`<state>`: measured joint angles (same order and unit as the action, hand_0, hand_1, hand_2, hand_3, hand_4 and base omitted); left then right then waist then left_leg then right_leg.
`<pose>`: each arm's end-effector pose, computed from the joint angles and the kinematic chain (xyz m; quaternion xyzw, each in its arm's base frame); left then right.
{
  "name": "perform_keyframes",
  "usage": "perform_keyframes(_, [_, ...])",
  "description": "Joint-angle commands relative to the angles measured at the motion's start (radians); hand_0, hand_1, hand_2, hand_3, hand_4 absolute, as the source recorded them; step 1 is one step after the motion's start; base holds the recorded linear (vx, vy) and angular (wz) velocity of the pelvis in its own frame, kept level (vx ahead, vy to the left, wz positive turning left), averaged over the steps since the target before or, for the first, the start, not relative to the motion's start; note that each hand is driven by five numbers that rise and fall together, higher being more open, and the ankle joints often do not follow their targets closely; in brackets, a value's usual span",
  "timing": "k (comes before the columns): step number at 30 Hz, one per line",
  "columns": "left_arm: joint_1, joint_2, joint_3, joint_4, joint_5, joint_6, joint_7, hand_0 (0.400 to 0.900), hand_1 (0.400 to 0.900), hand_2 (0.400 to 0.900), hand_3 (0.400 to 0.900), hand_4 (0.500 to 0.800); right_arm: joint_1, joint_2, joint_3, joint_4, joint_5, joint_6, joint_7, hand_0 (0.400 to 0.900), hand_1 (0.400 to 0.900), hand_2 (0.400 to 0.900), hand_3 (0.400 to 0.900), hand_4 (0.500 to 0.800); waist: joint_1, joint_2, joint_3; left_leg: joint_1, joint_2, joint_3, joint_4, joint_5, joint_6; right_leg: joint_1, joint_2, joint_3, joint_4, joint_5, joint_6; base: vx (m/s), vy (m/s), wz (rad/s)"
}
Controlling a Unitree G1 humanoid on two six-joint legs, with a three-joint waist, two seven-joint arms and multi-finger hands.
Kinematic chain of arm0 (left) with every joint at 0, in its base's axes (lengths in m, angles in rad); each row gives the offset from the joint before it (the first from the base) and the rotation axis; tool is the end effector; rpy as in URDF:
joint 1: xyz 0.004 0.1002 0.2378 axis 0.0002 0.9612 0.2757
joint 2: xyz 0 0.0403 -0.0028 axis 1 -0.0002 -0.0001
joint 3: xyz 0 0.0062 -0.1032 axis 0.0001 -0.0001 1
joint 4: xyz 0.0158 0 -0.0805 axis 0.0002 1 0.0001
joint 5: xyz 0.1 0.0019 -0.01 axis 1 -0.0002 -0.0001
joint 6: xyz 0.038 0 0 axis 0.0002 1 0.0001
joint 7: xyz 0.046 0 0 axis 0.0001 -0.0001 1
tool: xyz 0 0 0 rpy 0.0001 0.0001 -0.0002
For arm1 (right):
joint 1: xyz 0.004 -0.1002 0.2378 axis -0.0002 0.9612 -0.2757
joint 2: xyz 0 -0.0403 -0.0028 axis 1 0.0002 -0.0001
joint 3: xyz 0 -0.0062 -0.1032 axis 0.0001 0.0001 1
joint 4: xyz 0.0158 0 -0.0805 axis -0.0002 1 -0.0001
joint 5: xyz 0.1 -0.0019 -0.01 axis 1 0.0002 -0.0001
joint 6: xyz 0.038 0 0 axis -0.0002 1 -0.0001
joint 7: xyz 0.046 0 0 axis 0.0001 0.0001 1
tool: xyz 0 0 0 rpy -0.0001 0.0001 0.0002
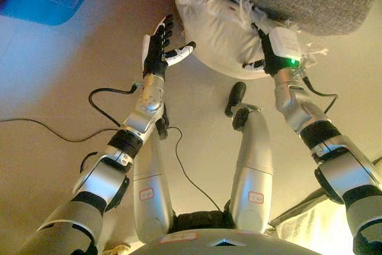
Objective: Pick up the pillow and put it on the sofa.
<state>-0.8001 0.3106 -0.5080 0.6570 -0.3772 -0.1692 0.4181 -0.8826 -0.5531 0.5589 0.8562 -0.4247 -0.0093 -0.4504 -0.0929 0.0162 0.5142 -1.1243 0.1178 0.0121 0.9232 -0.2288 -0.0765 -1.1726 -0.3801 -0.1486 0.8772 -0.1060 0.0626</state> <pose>0.3276 0.1134 0.1199 0.0942 -0.1087 0.0061 0.9896 0.3421 -0.2031 0.1268 -0.5918 -0.1194 -0.0985 0.7911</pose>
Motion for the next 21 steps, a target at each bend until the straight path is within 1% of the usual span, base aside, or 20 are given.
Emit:
perform_keyframes(1, [-0.099,-0.031,-0.01,-0.014,0.016,-0.094,0.036,0.9,0.9,0.9,0.9,0.8,-0.115,0.026,0.058,0.059,0.046,-0.013,-0.042,0.9,0.9,0.9,0.9,0.8,0.017,0.009,-0.028,0.035,0.012,-0.064,0.055,-0.121,-0.008,0.0,-0.011,0.064,0.029,-0.012,0.083,-0.02,0.003,0.07])
perform_keyframes(3, [-0.158,-0.05,-0.032,0.043,-0.009,-0.085,0.036,0.9,0.9,0.9,0.9,0.8,-0.17,0.06,0.084,0.12,0.087,-0.011,-0.038,0.9,0.9,0.9,0.9,0.8,0.022,0.012,-0.034,-0.004,0.0,-0.069,0.072,-0.115,-0.008,-0.037,-0.013,0.066,0.047,-0.013,0.079,-0.01,0.01,0.08])
perform_keyframes(7, [-0.221,-0.057,-0.046,0.087,-0.029,-0.077,0.03,0.9,0.9,0.9,0.9,0.8,-0.239,0.086,0.113,0.166,0.125,-0.005,-0.007,0.9,0.9,0.9,0.9,0.8,0.03,0.01,-0.042,-0.046,-0.013,-0.073,0.081,-0.107,-0.007,-0.077,-0.022,0.07,0.059,-0.007,0.08,0.0,0.017,0.05])
perform_keyframes(8, [-0.222,-0.057,-0.045,0.088,-0.029,-0.077,0.029,0.9,0.9,0.9,0.9,0.8,-0.241,0.087,0.114,0.168,0.125,-0.006,-0.007,0.765,0.765,0.765,0.765,0.719,0.029,0.01,-0.042,-0.048,-0.013,-0.073,0.082,-0.107,-0.007,-0.079,-0.022,0.07,0.059,-0.007,0.08,0.0,0.02,0.04])
perform_keyframes(9, [-0.239,-0.055,-0.046,0.1,-0.043,-0.076,0.026,0.9,0.9,0.9,0.9,0.8,-0.26,0.091,0.112,0.171,0.15,-0.007,-0.001,0.4,0.4,0.4,0.4,0.5,0.032,0.009,-0.042,-0.059,-0.016,-0.074,0.078,-0.101,-0.007,-0.09,-0.024,0.067,0.057,-0.003,0.081,0.0,0.0,0.0])
perform_keyframes(12, [-0.256,-0.055,-0.044,0.11,-0.051,-0.071,0.025,0.9,0.9,0.9,0.9,0.8,-0.269,0.101,0.104,0.169,0.185,-0.015,0.0,0.4,0.4,0.4,0.4,0.5,0.034,0.006,-0.047,-0.075,-0.025,-0.075,0.079,-0.093,-0.007,-0.102,-0.024,0.071,0.057,0.005,0.084,0.0,0.024,0.06])
perform_keyframes(21, [-0.261,-0.056,-0.034,0.116,-0.062,-0.075,0.03,0.9,0.9,0.9,0.9,0.8,-0.269,0.091,0.1,0.145,0.197,-0.024,0.002,0.4,0.4,0.4,0.4,0.5,0.033,-0.001,-0.058,-0.084,-0.047,-0.081,0.051,-0.073,-0.004,-0.112,-0.029,0.073,0.036,0.022,0.092,-0.01,0.018,0.05])
